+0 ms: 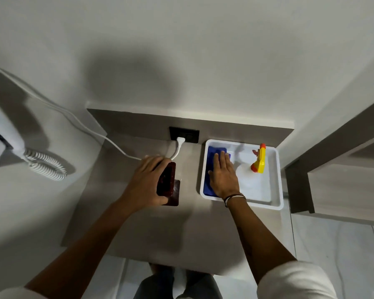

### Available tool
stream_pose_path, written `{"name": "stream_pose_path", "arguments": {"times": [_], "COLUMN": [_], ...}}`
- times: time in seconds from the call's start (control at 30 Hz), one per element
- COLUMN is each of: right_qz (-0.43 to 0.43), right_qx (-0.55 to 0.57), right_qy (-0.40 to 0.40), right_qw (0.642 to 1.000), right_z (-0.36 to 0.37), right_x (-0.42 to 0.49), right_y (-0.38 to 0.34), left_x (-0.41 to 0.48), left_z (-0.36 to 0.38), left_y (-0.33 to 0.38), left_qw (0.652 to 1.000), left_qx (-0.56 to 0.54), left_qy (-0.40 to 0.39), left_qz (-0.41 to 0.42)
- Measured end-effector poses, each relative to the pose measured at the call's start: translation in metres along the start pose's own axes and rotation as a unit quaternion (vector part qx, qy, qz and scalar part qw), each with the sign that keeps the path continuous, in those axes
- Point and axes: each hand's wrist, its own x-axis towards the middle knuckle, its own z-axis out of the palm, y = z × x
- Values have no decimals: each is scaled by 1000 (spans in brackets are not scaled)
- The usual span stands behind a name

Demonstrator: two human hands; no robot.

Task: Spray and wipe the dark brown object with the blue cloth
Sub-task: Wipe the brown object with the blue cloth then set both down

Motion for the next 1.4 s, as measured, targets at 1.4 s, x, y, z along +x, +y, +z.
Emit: {"name": "stream_pose_path", "arguments": {"times": [1.4], "right_qz": [61], "right_qx": [433], "right_qy": [271], "right_qw": [857], "right_z": [-4], "right_x": [-110], "right_y": [-169], "left_x": [-39], "left_z": [-11], "left_y": [-90], "left_qw": [961], "left_qx": [-271], "left_qy": [49], "left_qz": [-34]}}
